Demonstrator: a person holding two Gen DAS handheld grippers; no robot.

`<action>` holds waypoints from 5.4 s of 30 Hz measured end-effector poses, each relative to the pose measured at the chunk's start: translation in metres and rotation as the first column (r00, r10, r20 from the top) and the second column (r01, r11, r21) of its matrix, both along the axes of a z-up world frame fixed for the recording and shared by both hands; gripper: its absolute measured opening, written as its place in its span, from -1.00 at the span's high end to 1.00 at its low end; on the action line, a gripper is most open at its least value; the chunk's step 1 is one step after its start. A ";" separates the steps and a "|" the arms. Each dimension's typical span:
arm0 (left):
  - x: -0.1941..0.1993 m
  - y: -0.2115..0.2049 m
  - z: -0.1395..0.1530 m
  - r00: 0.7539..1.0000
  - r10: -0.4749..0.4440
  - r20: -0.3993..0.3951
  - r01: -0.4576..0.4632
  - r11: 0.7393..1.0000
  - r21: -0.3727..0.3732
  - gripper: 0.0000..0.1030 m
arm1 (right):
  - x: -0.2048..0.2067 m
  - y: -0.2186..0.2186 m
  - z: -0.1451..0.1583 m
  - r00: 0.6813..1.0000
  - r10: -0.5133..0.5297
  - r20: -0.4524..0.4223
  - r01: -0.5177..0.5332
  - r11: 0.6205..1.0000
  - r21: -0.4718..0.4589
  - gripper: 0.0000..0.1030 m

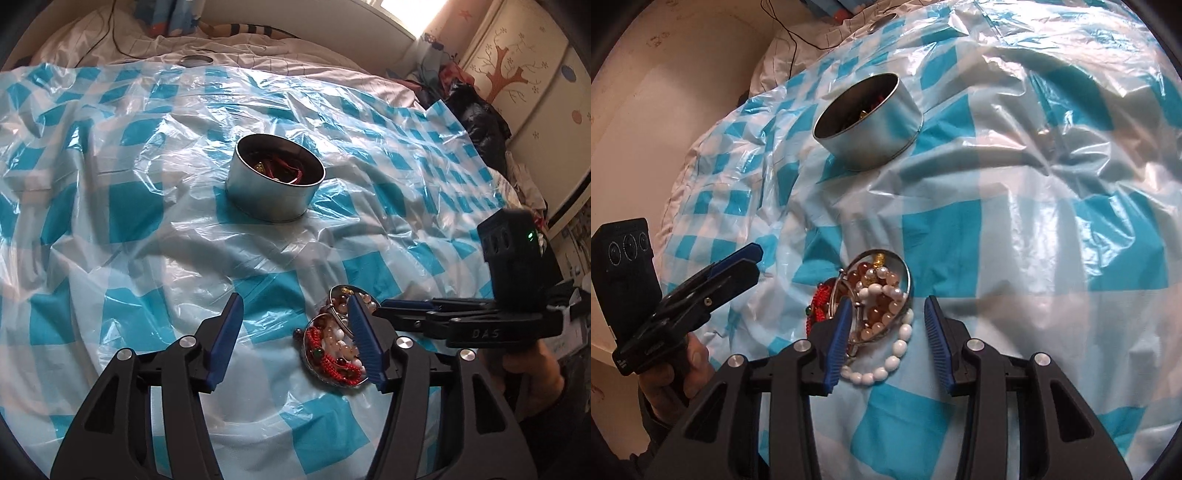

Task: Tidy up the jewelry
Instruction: 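Move both grippers back to the black jewelry dish, then grasp the silver bangle in the dish with the right gripper, then carry the silver bangle over the steel tin with the right gripper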

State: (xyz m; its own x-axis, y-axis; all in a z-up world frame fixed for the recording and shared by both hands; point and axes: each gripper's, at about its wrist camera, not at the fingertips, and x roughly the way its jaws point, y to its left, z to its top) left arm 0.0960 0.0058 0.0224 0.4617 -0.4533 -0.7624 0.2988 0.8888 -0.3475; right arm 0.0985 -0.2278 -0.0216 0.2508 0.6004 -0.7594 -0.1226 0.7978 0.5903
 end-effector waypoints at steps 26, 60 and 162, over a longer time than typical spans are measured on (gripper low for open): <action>-0.017 -0.031 -0.027 0.976 -0.212 -0.042 0.215 0.969 0.124 -0.13 | 0.000 -0.010 0.016 0.999 -0.006 0.047 0.002 0.996 0.084 -0.39; -0.021 -0.076 -0.040 0.956 -0.293 -0.004 0.286 0.929 0.233 -0.48 | 0.008 -0.002 0.015 0.993 -0.014 0.114 0.017 0.999 -0.029 -0.08; 0.111 -0.057 0.013 0.950 -0.021 0.311 -0.033 0.986 0.165 -0.28 | 0.119 -0.004 0.065 0.962 -0.143 0.234 0.076 0.958 0.275 -0.08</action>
